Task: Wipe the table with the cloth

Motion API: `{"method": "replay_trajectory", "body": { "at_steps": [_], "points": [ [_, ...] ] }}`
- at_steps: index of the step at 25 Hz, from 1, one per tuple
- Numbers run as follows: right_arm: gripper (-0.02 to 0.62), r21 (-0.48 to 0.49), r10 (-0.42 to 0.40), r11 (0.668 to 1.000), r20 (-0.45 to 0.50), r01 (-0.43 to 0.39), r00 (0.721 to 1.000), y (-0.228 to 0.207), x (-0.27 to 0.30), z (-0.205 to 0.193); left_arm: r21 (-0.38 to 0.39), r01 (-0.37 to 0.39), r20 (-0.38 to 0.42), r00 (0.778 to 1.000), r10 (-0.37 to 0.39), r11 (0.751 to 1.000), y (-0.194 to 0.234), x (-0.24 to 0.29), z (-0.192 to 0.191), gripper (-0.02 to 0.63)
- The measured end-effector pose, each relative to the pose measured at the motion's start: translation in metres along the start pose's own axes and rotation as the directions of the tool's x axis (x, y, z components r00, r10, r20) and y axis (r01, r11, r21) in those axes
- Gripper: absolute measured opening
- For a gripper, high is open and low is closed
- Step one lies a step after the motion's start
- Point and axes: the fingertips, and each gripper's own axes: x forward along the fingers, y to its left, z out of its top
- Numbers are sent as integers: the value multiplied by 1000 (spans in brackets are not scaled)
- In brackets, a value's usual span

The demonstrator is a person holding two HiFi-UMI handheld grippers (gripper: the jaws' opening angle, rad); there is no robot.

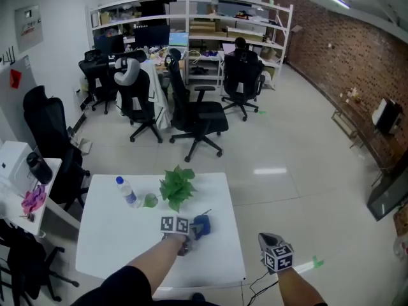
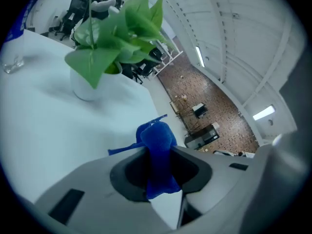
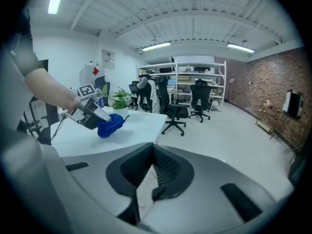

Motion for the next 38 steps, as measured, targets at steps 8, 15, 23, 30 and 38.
{"method": "replay_trajectory", "body": {
  "at_steps": [8, 15, 23, 30, 38],
  "points": [
    [17, -163, 168, 974, 48, -158, 985, 138, 31, 50, 10, -106, 56, 993, 105, 994, 85, -173, -36, 103],
    [17, -276, 361, 899, 29, -340, 932, 310, 78, 79, 23, -273, 86, 959, 270, 962, 197, -353, -86, 103],
    [17, -275, 500, 819, -89, -503, 862, 473, 130, 58, 26, -444, 59, 895, 442, 896, 303, -500, -158, 104],
    [17, -300, 562, 752, -175, -587, 809, 544, 149, 45, -88, -494, 68, 863, 500, 865, 367, -549, -195, 106],
    [17, -312, 568, 731, -213, -607, 795, 563, 152, 38, -50, -512, -18, 859, 512, 858, 379, -545, -200, 118]
  ]
}}
